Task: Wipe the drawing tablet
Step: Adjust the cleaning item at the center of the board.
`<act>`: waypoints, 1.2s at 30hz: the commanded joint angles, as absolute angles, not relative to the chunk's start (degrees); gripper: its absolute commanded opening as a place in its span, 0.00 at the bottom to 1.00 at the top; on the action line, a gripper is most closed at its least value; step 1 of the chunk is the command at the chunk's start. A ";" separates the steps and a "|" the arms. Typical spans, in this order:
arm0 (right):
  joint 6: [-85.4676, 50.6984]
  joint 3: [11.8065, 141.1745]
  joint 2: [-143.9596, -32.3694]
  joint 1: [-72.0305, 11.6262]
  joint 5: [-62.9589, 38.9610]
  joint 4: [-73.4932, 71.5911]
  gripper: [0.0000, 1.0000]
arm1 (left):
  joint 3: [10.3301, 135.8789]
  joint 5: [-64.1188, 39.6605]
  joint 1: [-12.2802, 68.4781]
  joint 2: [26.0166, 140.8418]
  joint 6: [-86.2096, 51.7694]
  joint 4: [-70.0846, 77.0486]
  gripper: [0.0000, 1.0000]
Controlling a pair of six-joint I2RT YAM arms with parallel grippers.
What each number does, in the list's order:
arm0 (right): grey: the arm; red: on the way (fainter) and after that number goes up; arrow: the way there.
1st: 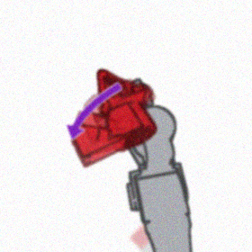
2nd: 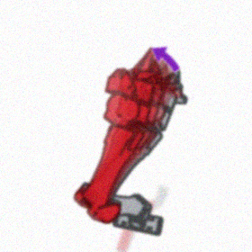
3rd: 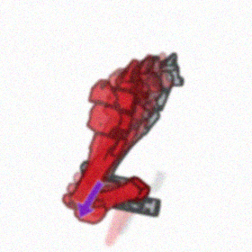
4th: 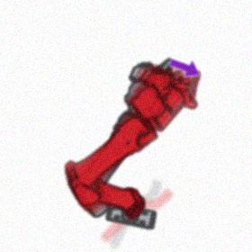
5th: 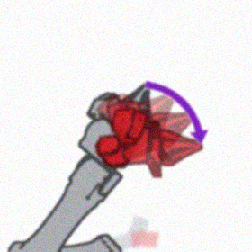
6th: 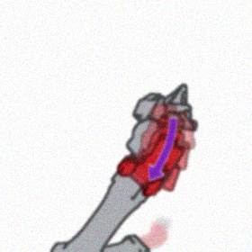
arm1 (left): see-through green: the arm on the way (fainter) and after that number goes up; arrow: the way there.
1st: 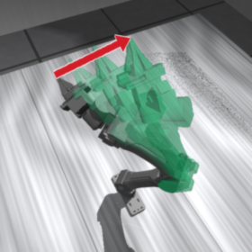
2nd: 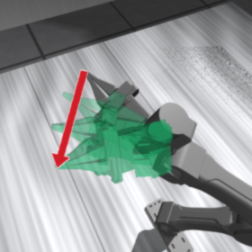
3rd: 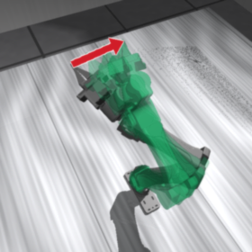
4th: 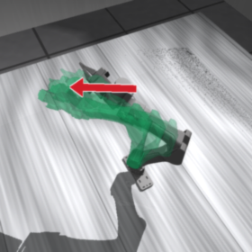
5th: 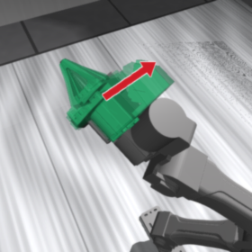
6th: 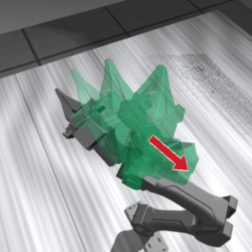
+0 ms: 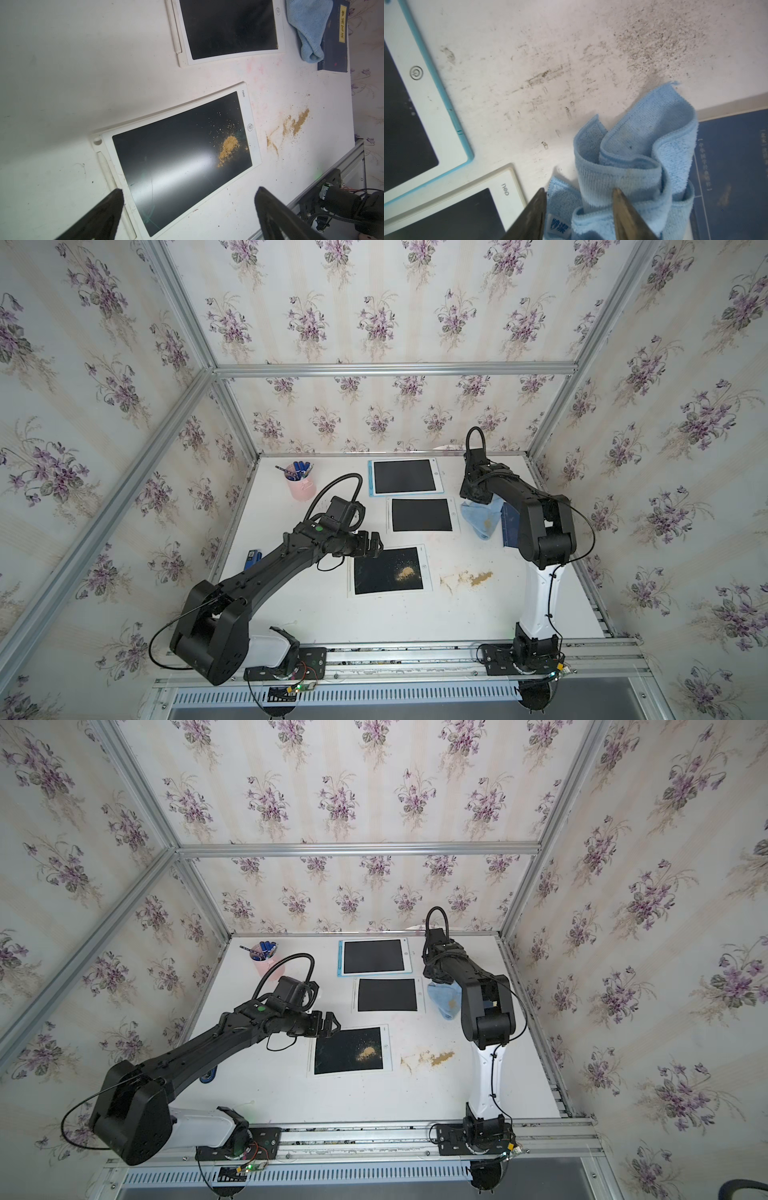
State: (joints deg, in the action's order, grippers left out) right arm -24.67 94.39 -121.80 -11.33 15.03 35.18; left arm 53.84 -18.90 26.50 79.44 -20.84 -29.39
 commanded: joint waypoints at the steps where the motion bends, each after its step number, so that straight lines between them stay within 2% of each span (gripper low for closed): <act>1: -21.51 94.41 -122.75 -12.52 16.86 37.11 0.53 | 54.20 -22.26 25.78 80.37 -19.51 -26.87 1.00; 9: -20.91 90.16 -120.99 -13.41 12.17 35.98 0.53 | 53.28 -22.84 25.49 79.64 -19.51 -26.40 1.00; 20: -22.95 74.12 -106.64 -13.63 9.73 31.41 0.55 | 52.21 -24.11 25.49 78.19 -20.75 -25.84 1.00; 25: -24.35 73.27 -102.87 -13.56 10.33 32.64 0.58 | 52.20 -24.31 25.48 77.79 -20.55 -25.76 1.00; 30: -27.51 73.39 -103.63 -13.54 10.75 36.25 0.56 | 51.61 -24.47 25.49 77.97 -20.78 -24.65 1.00; 36: -36.35 72.91 -103.69 -13.57 6.01 37.96 0.48 | 50.18 -24.77 25.44 77.03 -20.27 -24.44 1.00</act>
